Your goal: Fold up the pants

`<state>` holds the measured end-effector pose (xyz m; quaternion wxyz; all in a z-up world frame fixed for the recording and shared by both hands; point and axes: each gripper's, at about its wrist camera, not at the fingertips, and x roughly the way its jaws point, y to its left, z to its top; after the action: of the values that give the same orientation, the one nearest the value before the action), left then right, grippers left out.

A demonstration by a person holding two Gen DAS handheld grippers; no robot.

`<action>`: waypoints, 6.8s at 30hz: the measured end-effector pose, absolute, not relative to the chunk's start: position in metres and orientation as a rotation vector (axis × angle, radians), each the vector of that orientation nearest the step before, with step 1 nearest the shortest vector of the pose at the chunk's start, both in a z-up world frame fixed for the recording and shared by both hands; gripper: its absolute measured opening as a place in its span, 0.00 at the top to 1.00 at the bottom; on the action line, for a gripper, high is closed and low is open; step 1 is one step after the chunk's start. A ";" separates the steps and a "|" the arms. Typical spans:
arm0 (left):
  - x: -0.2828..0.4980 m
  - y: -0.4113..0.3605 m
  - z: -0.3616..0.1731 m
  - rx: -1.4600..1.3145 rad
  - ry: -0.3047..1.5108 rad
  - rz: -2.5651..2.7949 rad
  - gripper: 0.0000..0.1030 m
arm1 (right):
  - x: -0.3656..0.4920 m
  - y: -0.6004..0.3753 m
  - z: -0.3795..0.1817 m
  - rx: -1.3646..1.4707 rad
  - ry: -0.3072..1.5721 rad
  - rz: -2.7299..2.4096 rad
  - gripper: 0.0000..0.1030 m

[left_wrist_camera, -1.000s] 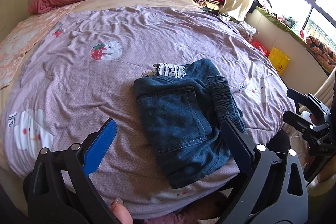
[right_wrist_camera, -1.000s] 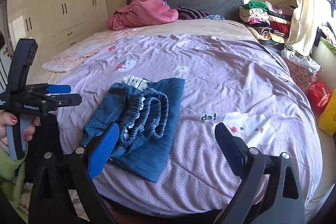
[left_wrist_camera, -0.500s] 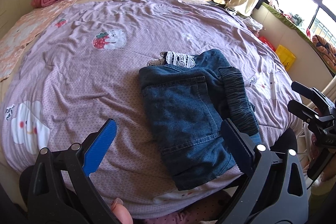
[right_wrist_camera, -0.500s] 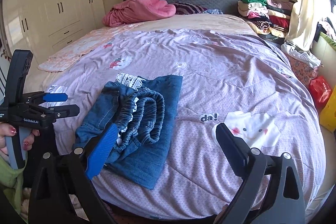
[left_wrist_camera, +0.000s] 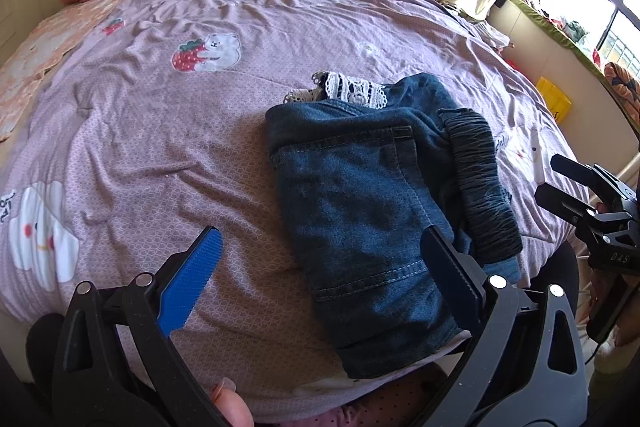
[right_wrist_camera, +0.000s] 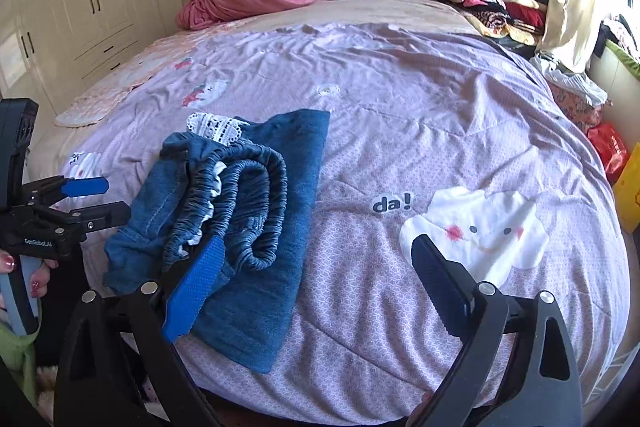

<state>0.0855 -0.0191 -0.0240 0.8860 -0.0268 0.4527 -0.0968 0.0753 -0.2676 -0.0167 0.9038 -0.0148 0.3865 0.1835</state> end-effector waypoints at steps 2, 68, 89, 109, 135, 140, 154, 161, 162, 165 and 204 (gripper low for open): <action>0.087 -0.018 -0.028 -0.055 0.947 -0.193 0.10 | 0.078 -0.267 -0.021 -0.025 0.811 0.369 0.09; 0.111 -0.041 -0.021 -0.081 0.897 -0.256 0.82 | 0.124 -0.212 -0.016 0.086 0.807 0.657 0.82; 0.203 -0.006 0.015 -0.047 0.749 -0.136 0.83 | 0.239 -0.163 0.007 0.048 0.752 0.604 0.82; 0.214 0.014 -0.039 -0.097 0.837 -0.062 0.56 | 0.270 -0.183 -0.057 0.157 0.909 0.463 0.48; 0.153 0.020 -0.008 -0.117 0.801 -0.037 0.28 | 0.194 -0.200 -0.015 0.090 0.801 0.414 0.30; 0.136 0.020 -0.003 -0.112 0.794 -0.037 0.23 | 0.174 -0.202 0.000 0.074 0.764 0.422 0.23; 0.094 0.009 0.011 -0.069 0.767 -0.052 0.10 | 0.121 -0.215 0.029 0.052 0.682 0.421 0.11; 0.072 0.004 0.014 -0.069 0.754 -0.059 0.10 | 0.095 -0.219 0.037 0.043 0.656 0.413 0.07; 0.069 0.004 0.015 -0.072 0.751 -0.058 0.10 | 0.091 -0.220 0.037 0.042 0.654 0.412 0.07; 0.062 0.003 0.014 -0.077 0.747 -0.059 0.10 | 0.079 -0.222 0.036 0.040 0.649 0.405 0.06; 0.041 0.001 -0.008 -0.064 0.820 -0.033 0.10 | 0.054 -0.234 0.007 0.061 0.719 0.369 0.05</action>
<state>0.0407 0.0010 -0.0077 0.9165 -0.0311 0.3985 -0.0158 0.0541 -0.2339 0.0075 0.9189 0.0297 0.3499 0.1795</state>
